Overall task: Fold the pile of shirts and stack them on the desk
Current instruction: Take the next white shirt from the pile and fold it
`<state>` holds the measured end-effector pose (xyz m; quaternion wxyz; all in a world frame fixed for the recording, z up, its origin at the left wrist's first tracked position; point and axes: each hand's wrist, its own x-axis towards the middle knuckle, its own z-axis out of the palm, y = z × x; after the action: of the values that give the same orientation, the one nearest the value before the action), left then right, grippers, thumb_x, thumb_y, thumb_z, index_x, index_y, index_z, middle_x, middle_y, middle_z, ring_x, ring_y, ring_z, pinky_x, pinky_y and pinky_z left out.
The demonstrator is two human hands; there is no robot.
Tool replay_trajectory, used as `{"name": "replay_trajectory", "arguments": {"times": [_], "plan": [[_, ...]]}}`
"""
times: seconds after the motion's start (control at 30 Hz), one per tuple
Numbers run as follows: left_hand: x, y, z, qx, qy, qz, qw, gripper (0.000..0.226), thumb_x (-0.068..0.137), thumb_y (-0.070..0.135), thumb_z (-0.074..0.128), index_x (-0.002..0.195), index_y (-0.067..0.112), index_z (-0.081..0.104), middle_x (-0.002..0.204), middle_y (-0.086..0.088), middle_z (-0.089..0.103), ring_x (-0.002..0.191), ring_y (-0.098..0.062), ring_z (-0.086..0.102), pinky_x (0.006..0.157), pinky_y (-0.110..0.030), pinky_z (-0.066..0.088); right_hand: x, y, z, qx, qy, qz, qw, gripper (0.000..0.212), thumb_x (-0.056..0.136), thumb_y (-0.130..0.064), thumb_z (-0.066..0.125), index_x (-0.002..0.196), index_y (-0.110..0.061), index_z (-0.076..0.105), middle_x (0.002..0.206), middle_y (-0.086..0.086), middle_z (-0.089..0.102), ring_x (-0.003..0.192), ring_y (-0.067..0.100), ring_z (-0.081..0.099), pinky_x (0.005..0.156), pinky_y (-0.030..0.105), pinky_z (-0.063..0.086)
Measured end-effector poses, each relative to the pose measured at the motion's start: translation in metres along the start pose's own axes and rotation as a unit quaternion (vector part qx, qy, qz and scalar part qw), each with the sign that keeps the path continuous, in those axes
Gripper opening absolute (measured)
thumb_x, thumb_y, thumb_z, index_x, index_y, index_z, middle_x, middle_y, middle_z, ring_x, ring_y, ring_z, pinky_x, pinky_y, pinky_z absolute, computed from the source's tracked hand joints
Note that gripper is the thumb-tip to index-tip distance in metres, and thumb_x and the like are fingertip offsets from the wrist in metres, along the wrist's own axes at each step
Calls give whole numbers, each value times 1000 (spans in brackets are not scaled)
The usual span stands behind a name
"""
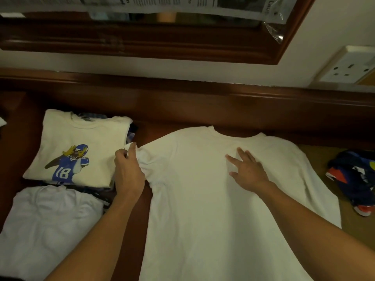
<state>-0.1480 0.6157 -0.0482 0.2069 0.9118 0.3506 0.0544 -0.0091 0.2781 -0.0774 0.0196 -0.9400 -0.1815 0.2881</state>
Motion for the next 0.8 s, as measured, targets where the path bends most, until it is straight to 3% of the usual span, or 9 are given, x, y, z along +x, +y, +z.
{"name": "replay_trajectory", "arguments": {"times": [0.1,0.2,0.33,0.43,0.5,0.63,0.8], "plan": [[-28,-12,-1,76,19,31,996,74,83,0,74,148,13,42,150,-20,33,127,-41,46,101,-52,49,1,-10,-9,-38,-7,13,999,69,100,-46,54,159,-43,17,170,3,1,156,31,5,121,57,18],[-68,-34,4,76,24,34,996,50,84,7,74,131,10,58,135,-18,46,118,-38,52,94,-50,52,3,-31,-18,-59,29,-4,998,60,100,-45,53,156,-34,33,165,6,22,150,30,23,121,48,22],[-111,-69,15,-80,-47,-80,992,23,90,27,74,110,15,70,106,-2,57,89,-24,63,75,-39,55,10,-88,-30,45,59,-69,995,49,100,-37,59,148,-30,49,147,1,50,133,25,45,111,40,38],[-125,-86,18,-151,-70,-91,982,16,88,32,77,94,18,73,89,8,56,77,-14,62,70,-33,52,16,-145,-34,122,31,-118,985,43,99,-34,63,141,-29,57,135,1,62,119,20,57,103,36,49],[-128,-92,16,-176,-90,-87,976,17,85,36,79,91,22,72,91,10,55,78,-6,59,71,-28,52,17,-183,-32,140,20,-147,979,39,98,-35,65,136,-29,61,129,0,66,110,18,62,97,32,51],[-125,-102,19,-153,-160,-66,973,24,78,46,84,90,28,73,97,13,50,86,-5,55,76,-22,49,23,-249,-24,166,50,-185,967,39,96,-36,67,133,-27,63,123,3,68,104,21,65,90,36,57],[-126,-107,24,-142,-165,-53,975,24,78,47,83,89,27,76,104,10,48,100,-9,50,88,-27,48,36,-303,-20,181,41,-214,959,57,92,-36,69,145,-30,49,134,7,62,116,28,61,91,40,53]]}}
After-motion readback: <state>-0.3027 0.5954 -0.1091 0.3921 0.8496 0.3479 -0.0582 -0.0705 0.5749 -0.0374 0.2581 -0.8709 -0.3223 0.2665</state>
